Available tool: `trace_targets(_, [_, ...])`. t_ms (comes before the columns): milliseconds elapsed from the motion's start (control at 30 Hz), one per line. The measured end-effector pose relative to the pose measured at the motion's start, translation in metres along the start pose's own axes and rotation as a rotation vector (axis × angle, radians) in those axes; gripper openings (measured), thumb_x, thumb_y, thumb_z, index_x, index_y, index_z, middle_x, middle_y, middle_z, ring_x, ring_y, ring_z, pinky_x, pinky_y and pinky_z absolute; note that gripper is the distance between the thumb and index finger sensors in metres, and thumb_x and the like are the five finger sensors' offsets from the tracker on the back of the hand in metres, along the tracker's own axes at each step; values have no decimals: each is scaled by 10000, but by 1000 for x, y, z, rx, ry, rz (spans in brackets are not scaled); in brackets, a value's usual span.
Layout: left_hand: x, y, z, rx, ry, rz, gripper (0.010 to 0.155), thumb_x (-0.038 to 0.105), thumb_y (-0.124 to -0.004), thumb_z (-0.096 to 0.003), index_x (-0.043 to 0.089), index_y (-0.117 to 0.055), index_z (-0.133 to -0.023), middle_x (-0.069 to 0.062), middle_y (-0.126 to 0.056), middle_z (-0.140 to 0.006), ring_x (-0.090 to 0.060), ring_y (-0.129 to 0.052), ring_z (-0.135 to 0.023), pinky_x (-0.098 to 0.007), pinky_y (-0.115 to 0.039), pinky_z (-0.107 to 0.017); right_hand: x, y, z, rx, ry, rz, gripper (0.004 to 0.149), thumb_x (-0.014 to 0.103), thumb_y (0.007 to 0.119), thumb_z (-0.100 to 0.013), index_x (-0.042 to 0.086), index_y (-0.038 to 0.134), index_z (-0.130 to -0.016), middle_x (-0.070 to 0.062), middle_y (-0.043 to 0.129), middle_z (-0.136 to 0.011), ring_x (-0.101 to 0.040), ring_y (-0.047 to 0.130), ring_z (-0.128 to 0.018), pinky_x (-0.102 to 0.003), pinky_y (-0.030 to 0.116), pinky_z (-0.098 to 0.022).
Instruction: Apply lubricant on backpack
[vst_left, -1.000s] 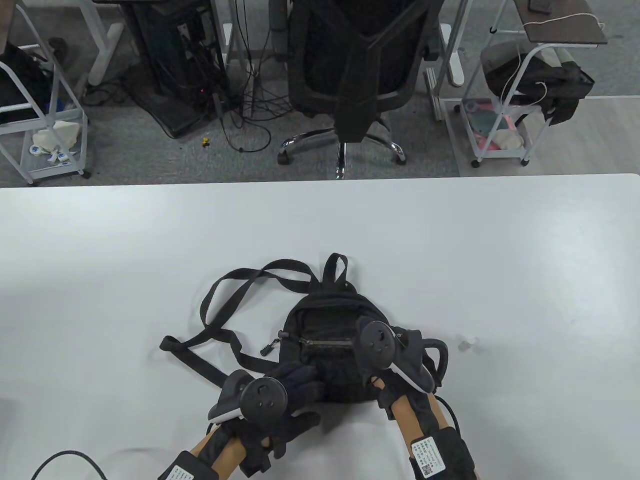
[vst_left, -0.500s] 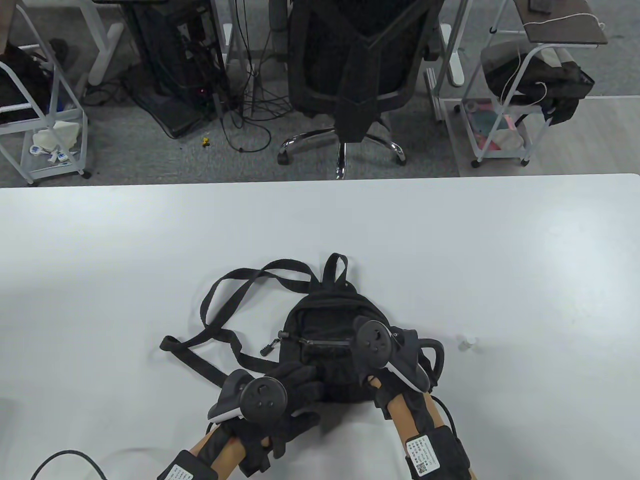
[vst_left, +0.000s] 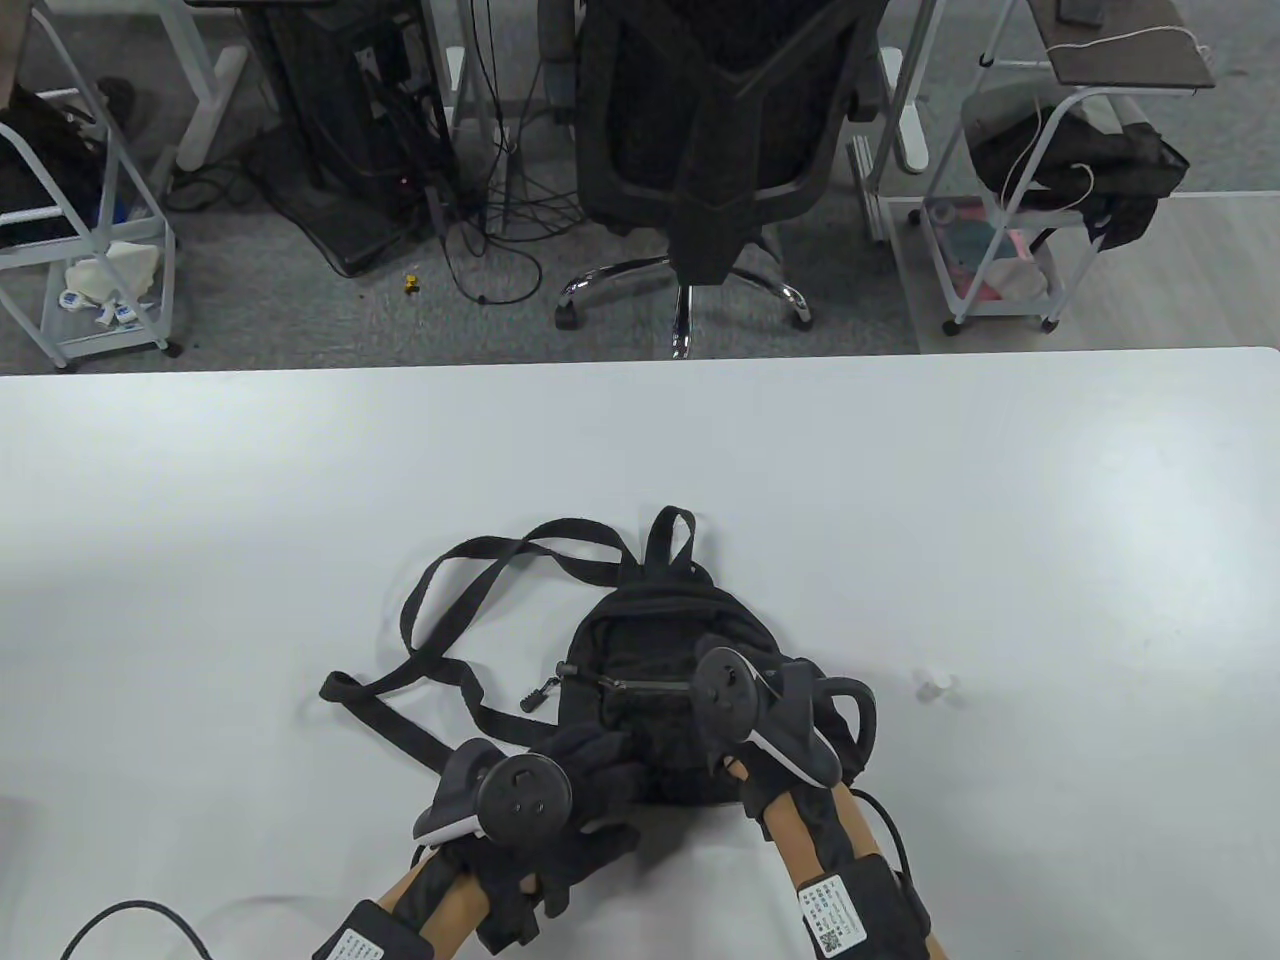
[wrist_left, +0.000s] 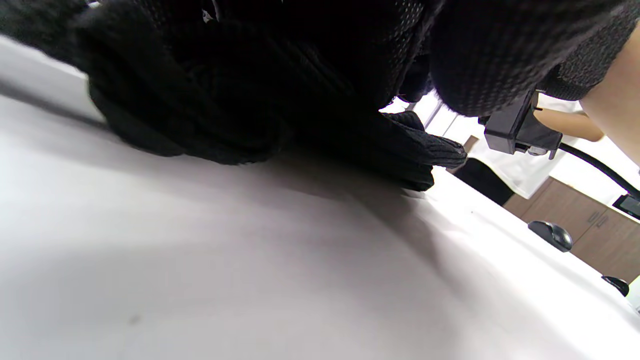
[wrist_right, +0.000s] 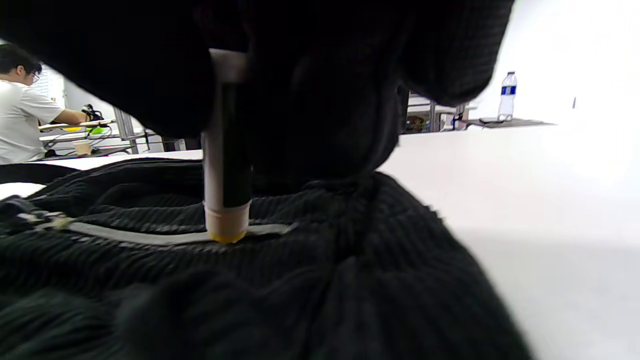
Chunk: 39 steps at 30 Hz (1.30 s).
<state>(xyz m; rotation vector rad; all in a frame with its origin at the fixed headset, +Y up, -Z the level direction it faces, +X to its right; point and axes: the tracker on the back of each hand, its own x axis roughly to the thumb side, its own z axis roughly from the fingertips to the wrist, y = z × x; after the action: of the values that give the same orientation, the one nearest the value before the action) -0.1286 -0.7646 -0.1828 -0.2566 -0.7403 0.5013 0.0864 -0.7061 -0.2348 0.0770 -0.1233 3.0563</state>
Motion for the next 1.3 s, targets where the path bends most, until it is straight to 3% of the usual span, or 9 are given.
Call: trace_targets(1300, [0,-1,1,9,9,5,653,525,-825,-466,157,-776,-1004,-135,-623,-1112,-450,-587,-1000,-657,-568,-708,3,7,-8,38,33,-9,443,482,902,-481,351,827,-897,39,984,-749,-157,1093,-510,-460,820,-554])
